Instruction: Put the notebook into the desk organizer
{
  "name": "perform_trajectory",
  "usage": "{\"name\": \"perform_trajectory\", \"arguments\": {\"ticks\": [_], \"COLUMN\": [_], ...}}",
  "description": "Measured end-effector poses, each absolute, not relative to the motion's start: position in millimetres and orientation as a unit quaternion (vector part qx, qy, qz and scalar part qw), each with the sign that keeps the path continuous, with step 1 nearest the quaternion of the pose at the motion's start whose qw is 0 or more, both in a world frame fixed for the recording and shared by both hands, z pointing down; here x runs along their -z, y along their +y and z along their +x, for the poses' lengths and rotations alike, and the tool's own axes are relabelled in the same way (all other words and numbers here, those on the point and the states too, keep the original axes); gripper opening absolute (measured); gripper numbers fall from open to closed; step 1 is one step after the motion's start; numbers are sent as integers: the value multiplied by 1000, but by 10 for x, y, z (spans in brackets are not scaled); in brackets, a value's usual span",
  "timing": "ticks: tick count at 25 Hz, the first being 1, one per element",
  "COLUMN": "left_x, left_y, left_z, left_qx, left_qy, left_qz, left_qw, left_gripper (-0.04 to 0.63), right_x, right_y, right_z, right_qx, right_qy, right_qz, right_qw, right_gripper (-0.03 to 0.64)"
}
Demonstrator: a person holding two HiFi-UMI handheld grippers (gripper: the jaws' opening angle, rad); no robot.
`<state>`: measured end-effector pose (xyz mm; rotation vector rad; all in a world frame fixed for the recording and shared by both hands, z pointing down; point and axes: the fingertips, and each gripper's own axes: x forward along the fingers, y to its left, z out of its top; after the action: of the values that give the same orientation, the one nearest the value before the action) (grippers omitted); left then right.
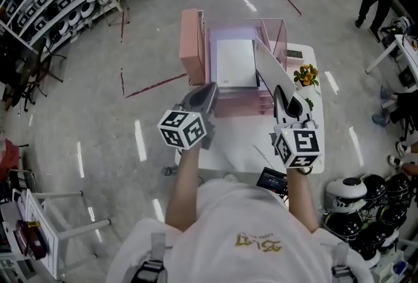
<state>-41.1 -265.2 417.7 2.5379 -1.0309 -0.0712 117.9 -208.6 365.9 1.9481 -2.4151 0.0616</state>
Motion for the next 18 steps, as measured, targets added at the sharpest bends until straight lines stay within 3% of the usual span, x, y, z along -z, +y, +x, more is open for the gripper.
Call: {"name": "perform_trajectory", "arguments": {"ticks": [18], "left_x": [-4241], "left_y": [-2757], "left_z": [-481], "left_qx": [21], "left_qy": [-375], "left_qz": [904], "left_qw": [206], "left_gripper": [15], "right_x": [-3682], "right_y": [-2294], "right_z": [984], "right_qx": [62], "right_qy": [-770], "right_qz": [625], "right_qw": [112], "right_gripper": [20]}}
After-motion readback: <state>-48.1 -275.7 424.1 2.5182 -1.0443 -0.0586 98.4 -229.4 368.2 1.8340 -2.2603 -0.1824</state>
